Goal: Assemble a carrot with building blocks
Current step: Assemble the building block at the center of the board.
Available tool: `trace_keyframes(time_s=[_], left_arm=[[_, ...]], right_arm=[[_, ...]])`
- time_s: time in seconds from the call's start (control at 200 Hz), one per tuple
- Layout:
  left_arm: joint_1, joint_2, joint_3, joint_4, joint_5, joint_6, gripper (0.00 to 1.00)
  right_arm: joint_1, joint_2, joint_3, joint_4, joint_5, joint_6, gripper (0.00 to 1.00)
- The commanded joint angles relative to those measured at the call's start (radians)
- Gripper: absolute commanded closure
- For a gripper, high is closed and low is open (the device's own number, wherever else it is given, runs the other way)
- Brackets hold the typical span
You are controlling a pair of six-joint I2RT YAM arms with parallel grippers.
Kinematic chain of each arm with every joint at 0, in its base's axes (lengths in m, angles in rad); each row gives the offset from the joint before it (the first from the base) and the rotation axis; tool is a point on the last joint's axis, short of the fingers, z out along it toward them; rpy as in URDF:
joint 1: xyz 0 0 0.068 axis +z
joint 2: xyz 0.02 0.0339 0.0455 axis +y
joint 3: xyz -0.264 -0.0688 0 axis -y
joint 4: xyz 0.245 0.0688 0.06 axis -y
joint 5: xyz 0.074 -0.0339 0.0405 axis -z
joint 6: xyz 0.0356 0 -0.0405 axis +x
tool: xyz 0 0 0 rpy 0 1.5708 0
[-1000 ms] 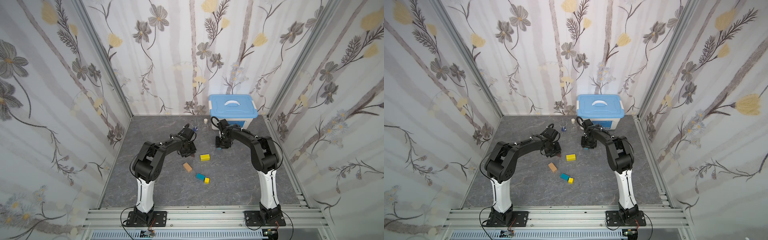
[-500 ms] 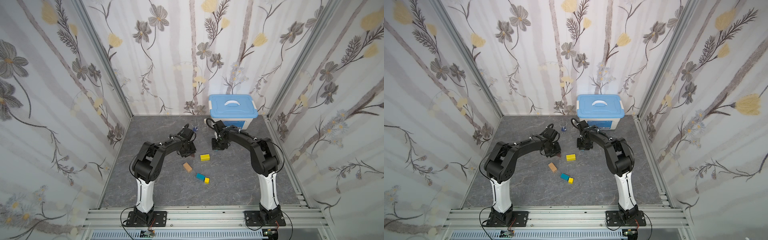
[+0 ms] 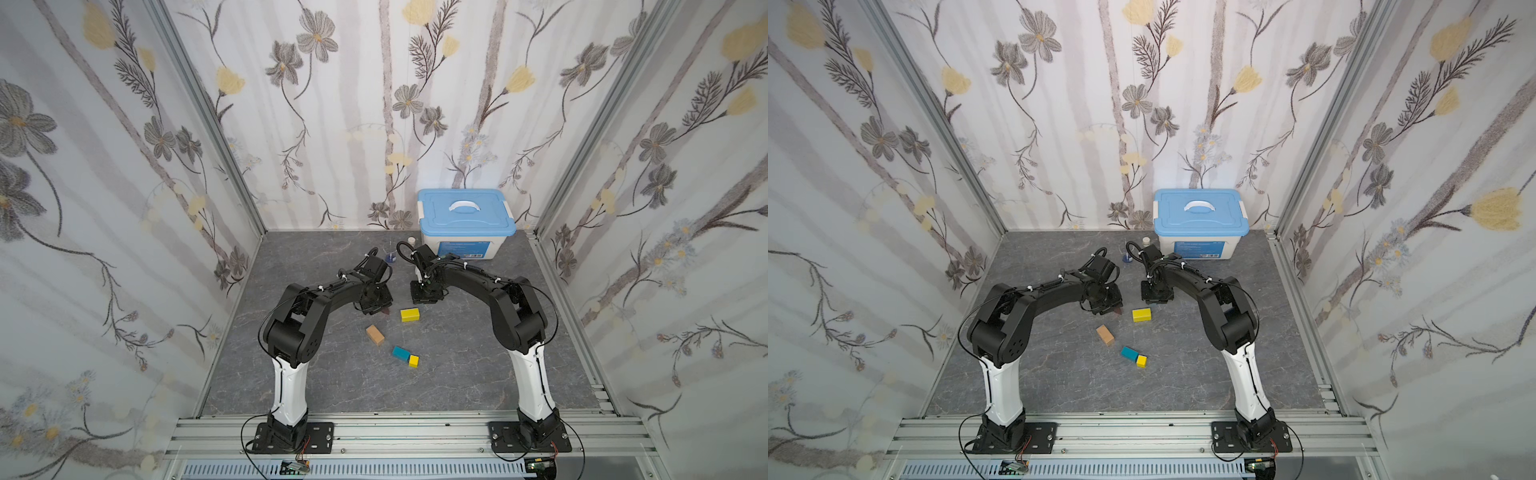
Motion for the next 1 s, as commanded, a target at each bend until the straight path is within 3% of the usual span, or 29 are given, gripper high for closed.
trace_keyframes(time_s=[0.0,0.699,0.994], left_arm=[[0.002,-0.009,0.001,0.005,0.001,-0.01,0.62],[0.002,0.001,0.003,0.008,0.001,-0.011,0.6],[0.002,0.001,0.001,0.009,0.004,-0.011,0.56]], right_arm=[[0.008,0.007,0.02,-0.023,0.007,-0.015,0.82],[0.043,0.016,0.025,-0.058,0.003,-0.023,0.76],[0.043,0.02,0.031,-0.062,-0.005,-0.026,0.64]])
